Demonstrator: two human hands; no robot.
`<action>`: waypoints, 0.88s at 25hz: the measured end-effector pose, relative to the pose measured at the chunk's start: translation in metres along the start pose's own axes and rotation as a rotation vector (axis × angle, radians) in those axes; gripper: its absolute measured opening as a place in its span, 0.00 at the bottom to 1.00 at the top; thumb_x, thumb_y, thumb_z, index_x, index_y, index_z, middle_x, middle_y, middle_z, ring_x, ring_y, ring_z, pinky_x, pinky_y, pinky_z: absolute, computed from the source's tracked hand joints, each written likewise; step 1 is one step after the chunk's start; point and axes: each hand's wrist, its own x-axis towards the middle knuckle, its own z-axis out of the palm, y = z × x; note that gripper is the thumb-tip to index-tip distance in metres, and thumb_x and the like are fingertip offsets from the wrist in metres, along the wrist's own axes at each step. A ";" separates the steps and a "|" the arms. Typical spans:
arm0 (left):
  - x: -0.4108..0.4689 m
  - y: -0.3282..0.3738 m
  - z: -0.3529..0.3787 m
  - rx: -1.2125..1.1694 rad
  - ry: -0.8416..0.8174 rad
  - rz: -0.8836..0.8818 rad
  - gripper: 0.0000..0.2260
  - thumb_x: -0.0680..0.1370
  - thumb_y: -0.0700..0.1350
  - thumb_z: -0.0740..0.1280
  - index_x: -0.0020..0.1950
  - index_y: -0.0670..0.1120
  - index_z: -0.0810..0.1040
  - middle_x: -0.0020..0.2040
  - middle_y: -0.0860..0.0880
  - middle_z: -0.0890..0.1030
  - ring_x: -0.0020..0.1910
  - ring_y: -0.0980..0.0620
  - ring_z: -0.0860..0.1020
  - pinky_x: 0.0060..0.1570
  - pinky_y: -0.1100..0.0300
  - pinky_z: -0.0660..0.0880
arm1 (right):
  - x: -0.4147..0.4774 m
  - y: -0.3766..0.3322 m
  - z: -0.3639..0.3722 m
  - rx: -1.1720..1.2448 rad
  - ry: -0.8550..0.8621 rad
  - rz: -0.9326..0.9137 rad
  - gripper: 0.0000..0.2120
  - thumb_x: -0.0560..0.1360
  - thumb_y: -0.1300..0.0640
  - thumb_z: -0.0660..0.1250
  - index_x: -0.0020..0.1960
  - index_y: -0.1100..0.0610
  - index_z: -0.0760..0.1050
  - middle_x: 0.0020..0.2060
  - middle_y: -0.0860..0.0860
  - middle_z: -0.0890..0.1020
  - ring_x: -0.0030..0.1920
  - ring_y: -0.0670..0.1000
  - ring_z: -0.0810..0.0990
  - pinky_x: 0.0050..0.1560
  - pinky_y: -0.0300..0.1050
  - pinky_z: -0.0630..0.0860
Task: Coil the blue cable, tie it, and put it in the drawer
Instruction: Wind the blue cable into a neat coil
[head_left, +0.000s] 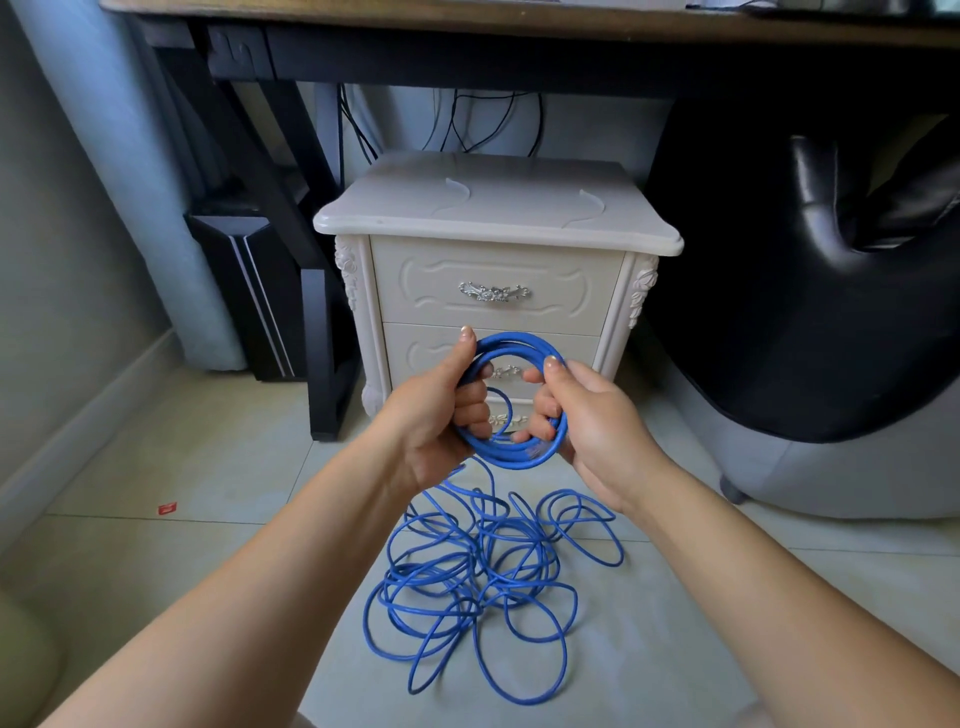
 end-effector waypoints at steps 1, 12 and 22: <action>0.000 0.001 0.001 0.019 -0.001 0.032 0.17 0.81 0.56 0.61 0.38 0.46 0.71 0.24 0.55 0.56 0.22 0.57 0.54 0.23 0.66 0.56 | 0.001 -0.001 -0.002 -0.053 0.003 -0.014 0.12 0.84 0.53 0.55 0.51 0.58 0.73 0.26 0.47 0.69 0.26 0.48 0.71 0.38 0.44 0.76; -0.003 0.019 -0.017 0.298 -0.015 0.252 0.16 0.82 0.53 0.60 0.38 0.47 0.69 0.26 0.54 0.56 0.25 0.55 0.53 0.25 0.63 0.54 | 0.017 -0.017 -0.025 -0.065 -0.104 -0.007 0.10 0.82 0.63 0.58 0.45 0.60 0.75 0.25 0.49 0.73 0.24 0.46 0.71 0.35 0.40 0.77; 0.007 0.007 -0.015 0.098 0.153 0.365 0.16 0.83 0.53 0.59 0.39 0.46 0.68 0.25 0.54 0.57 0.23 0.56 0.55 0.23 0.64 0.55 | 0.007 0.016 0.011 -0.432 0.040 -0.100 0.22 0.73 0.38 0.68 0.65 0.41 0.69 0.49 0.46 0.75 0.40 0.44 0.72 0.45 0.42 0.69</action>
